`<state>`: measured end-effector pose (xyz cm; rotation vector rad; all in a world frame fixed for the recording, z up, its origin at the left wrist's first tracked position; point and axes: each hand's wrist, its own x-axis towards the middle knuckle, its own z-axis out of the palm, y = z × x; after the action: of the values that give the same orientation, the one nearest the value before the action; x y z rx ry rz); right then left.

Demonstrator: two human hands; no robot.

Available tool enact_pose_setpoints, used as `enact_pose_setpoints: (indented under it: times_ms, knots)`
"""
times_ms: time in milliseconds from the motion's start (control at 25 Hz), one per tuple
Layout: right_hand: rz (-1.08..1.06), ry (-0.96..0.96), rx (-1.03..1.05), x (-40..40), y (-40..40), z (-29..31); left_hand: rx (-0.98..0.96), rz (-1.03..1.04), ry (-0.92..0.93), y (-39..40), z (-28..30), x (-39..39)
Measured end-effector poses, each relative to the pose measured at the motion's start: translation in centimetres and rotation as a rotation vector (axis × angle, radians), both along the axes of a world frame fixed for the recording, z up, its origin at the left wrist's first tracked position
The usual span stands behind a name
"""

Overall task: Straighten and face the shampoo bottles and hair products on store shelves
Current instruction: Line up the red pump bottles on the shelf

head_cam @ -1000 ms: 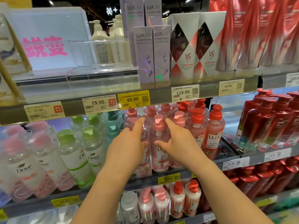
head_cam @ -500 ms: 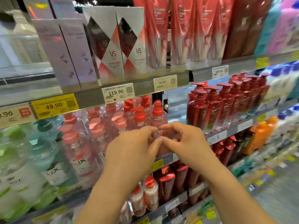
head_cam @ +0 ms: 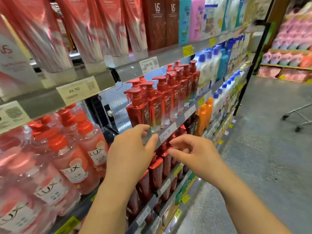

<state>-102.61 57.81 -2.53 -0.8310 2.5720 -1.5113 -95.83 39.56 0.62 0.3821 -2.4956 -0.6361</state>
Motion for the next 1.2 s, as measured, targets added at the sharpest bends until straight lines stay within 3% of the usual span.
enact_pose_setpoints:
  times_ms: [360, 520, 760, 920, 1000, 1200]
  knots:
    - [-0.101, -0.069, -0.038, -8.3, 1.2, -1.5, 0.224, 0.182, 0.026, -4.3, -3.5, -6.9]
    - [-0.089, -0.050, -0.044, -15.8, 2.2, -1.2, 0.383, 0.192, 0.070, -5.3, -3.0, -10.6]
    - [-0.044, 0.012, -0.059, -32.2, 2.4, 2.5, 0.371, 0.409, 0.121, -3.8, -1.8, -13.8]
    - [0.012, 0.191, 0.088, -40.1, 0.0, 3.6, 0.348, 0.609, 0.186, -1.6, -1.3, -12.6]
    - [0.117, 0.168, 0.142, -42.6, -0.9, 3.9, 0.388, 0.668, 0.281, 0.0, -0.1, -11.9]
    - [0.309, 0.150, 0.348, -45.0, -2.2, 4.6, 0.359, 0.572, 0.326, 4.5, 3.4, -12.6]
